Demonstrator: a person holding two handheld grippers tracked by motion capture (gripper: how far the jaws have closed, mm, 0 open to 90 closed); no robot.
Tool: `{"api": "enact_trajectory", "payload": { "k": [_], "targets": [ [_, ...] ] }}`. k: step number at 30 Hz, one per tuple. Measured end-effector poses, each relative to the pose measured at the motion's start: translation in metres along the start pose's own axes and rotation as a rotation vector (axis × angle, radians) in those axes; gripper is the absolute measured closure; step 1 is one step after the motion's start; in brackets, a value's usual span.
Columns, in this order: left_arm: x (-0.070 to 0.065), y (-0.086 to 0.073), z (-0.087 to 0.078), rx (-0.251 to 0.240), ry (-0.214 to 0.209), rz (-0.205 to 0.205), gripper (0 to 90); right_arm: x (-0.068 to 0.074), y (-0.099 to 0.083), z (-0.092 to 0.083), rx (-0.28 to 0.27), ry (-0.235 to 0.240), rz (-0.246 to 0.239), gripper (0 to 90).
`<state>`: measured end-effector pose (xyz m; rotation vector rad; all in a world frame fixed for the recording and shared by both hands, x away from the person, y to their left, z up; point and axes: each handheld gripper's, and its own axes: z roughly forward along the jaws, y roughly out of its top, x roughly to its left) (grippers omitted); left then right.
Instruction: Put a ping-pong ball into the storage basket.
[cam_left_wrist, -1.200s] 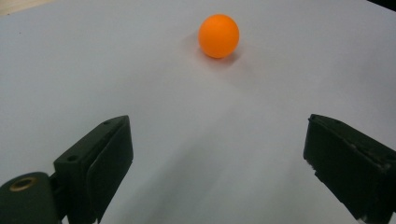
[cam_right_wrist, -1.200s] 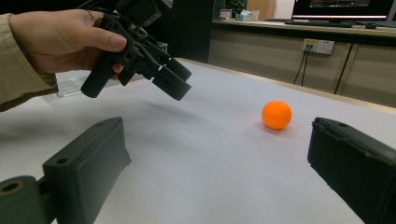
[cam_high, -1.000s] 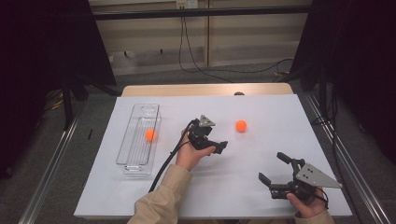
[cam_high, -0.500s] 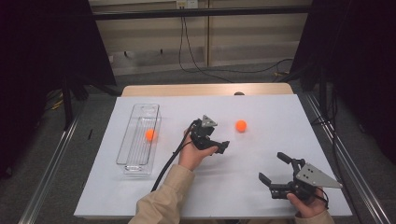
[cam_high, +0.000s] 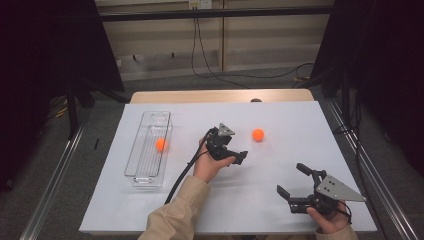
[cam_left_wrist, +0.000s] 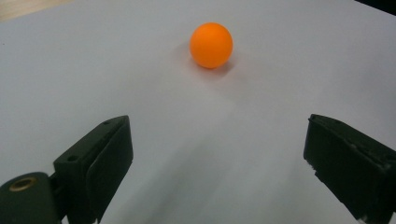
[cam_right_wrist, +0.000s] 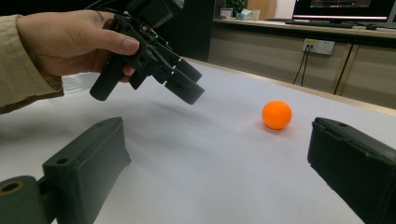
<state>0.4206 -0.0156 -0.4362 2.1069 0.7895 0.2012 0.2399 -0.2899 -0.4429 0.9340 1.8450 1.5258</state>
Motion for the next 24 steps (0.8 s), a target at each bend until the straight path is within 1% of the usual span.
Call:
{"api": "enact_trajectory", "payload": {
  "k": [6, 16, 24],
  "targets": [
    [-0.001, 0.0, 0.006, -0.007, -0.004, -0.012, 8.2, -0.001, 0.0, 0.0, -0.003, -0.002, -0.003, 4.1],
    [-0.007, 0.003, 0.017, -0.007, -0.006, -0.006, 8.2, -0.001, 0.0, 0.0, -0.003, -0.001, -0.002, 4.1],
    [-0.01, 0.005, 0.025, -0.005, -0.008, -0.017, 8.2, -0.001, 0.0, 0.0, -0.002, -0.002, -0.002, 4.1]
  ]
}}
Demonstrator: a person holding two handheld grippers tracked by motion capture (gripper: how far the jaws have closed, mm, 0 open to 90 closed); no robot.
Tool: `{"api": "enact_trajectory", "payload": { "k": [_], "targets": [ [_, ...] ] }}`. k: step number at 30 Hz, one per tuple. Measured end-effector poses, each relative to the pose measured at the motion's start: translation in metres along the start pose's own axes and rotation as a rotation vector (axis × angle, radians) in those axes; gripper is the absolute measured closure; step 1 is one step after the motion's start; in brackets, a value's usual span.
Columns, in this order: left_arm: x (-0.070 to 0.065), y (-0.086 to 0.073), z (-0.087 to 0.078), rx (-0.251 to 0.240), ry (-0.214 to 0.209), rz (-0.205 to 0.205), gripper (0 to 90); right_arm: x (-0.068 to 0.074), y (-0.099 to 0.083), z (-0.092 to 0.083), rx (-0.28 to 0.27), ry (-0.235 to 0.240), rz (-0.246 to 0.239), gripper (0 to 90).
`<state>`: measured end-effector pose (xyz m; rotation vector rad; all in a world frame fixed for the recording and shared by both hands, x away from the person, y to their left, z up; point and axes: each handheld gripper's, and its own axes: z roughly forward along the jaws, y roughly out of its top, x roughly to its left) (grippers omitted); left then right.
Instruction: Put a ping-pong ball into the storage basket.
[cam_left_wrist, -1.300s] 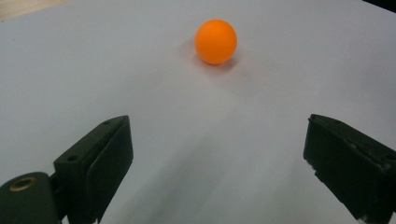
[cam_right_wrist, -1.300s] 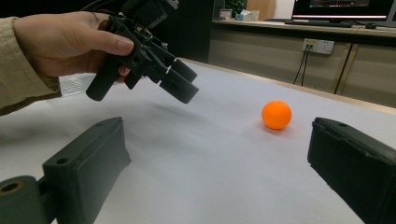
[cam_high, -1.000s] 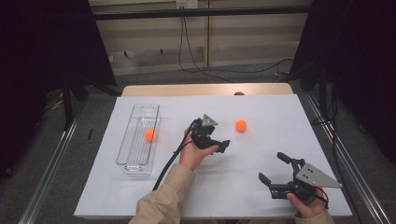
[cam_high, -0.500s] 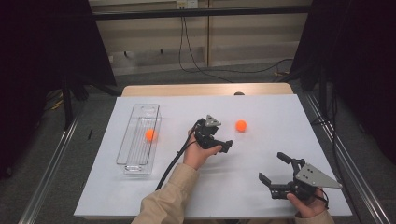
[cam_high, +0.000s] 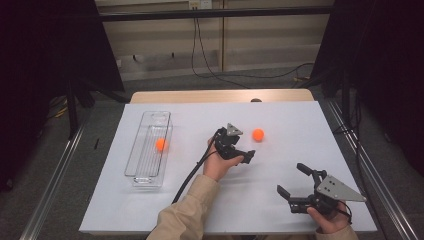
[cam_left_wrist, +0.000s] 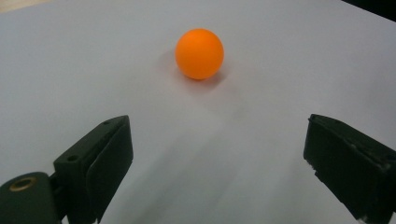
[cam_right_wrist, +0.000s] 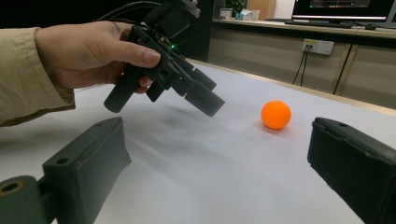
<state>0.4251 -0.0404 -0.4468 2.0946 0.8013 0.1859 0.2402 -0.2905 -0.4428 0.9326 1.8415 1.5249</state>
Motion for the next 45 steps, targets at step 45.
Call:
{"api": "enact_trajectory", "payload": {
  "k": [45],
  "targets": [
    [-0.011, 0.011, 0.028, -0.035, 0.01, -0.031, 8.3, 0.0, 0.0, 0.0, -0.004, 0.001, 0.004, 4.1]
  ]
}}
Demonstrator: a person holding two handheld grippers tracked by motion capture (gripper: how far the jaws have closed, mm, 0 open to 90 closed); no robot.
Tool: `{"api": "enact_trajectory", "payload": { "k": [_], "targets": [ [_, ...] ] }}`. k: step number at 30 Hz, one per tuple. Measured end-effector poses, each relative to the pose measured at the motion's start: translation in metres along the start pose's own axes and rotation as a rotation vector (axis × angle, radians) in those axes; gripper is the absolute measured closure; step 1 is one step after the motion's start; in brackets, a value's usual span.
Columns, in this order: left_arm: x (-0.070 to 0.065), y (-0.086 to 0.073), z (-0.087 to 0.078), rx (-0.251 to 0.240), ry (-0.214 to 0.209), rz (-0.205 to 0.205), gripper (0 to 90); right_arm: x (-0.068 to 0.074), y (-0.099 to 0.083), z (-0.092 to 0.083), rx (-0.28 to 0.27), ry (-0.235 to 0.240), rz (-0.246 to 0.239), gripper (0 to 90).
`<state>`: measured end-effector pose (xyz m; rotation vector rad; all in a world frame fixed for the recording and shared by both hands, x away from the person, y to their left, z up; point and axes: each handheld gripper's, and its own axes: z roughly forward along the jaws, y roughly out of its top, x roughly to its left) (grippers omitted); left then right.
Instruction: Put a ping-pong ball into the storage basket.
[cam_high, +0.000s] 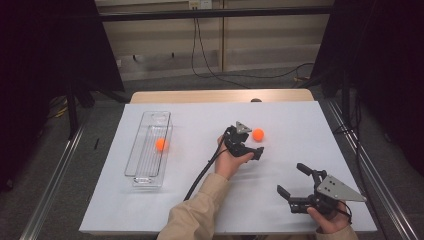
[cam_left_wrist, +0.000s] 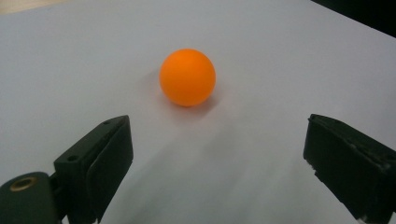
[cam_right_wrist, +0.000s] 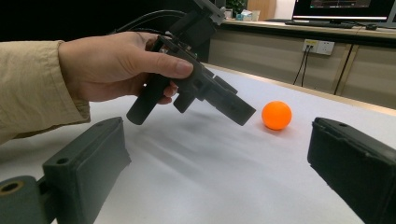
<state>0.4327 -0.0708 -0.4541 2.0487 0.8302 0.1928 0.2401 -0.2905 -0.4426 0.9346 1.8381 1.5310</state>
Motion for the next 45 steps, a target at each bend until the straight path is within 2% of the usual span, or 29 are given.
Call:
{"api": "enact_trajectory", "payload": {
  "k": [12, 16, 18, 35, 45],
  "targets": [
    [0.0, 0.002, 0.009, 0.0, 0.011, -0.005, 8.8, 0.0, 0.0, 0.0, 0.001, 0.003, -0.002, 4.1],
    [0.0, 0.004, 0.012, -0.008, 0.012, -0.024, 9.1, 0.0, 0.0, 0.0, 0.0, 0.001, -0.001, 4.1],
    [0.0, 0.005, 0.012, -0.007, 0.013, -0.014, 9.5, 0.0, 0.0, 0.0, 0.001, 0.003, -0.002, 4.1],
    [0.002, 0.008, 0.02, -0.004, 0.031, -0.025, 9.7, 0.0, 0.0, -0.001, 0.0, 0.004, -0.001, 4.1],
    [0.004, 0.01, 0.022, -0.006, 0.046, -0.012, 10.7, 0.0, 0.0, 0.0, 0.001, 0.005, -0.002, 4.1]
  ]
}}
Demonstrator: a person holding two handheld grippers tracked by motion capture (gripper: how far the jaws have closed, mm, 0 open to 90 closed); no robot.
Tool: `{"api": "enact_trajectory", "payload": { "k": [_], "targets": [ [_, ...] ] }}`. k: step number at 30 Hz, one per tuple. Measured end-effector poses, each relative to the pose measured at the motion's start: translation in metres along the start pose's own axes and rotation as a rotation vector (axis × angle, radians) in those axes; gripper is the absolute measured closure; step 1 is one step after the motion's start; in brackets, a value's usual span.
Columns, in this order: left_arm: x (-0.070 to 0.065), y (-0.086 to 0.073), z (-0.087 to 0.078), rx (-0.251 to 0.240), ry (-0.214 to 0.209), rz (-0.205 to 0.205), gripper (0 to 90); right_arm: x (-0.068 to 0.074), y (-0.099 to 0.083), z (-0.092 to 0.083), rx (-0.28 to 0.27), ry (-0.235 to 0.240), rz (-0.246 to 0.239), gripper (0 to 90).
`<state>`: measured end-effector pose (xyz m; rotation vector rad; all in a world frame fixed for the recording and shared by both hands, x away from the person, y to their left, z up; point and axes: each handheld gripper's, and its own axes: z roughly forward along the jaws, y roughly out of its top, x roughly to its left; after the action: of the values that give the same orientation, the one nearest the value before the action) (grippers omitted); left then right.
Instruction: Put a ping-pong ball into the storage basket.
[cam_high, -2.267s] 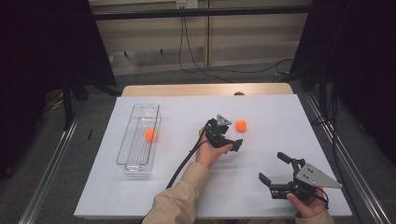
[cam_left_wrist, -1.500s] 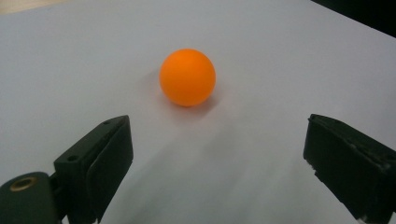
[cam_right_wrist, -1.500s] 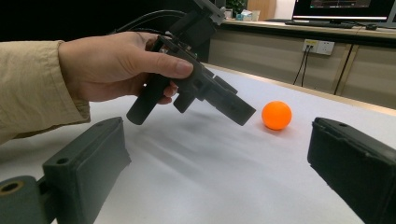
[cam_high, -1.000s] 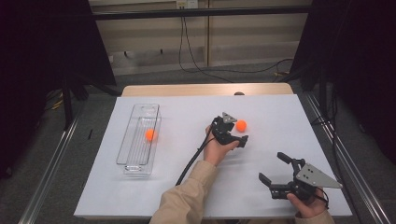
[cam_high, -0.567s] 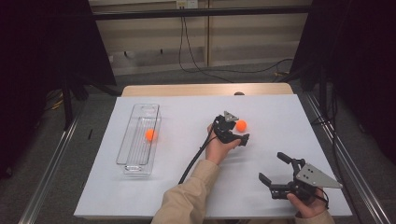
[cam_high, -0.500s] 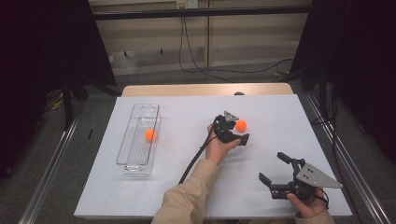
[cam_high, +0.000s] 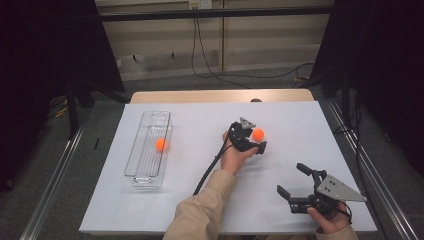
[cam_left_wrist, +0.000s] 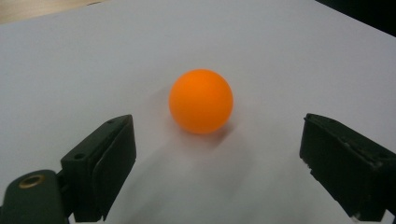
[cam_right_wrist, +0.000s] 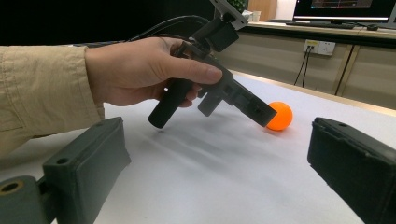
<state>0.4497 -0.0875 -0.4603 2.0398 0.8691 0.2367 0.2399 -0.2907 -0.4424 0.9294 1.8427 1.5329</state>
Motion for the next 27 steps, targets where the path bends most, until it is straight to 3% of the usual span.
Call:
{"api": "enact_trajectory", "payload": {
  "k": [27],
  "targets": [
    [0.004, 0.003, 0.016, 0.011, 0.026, 0.008, 17.7, 0.0, 0.0, 0.0, 0.0, -0.004, 0.001, 4.1]
  ]
}}
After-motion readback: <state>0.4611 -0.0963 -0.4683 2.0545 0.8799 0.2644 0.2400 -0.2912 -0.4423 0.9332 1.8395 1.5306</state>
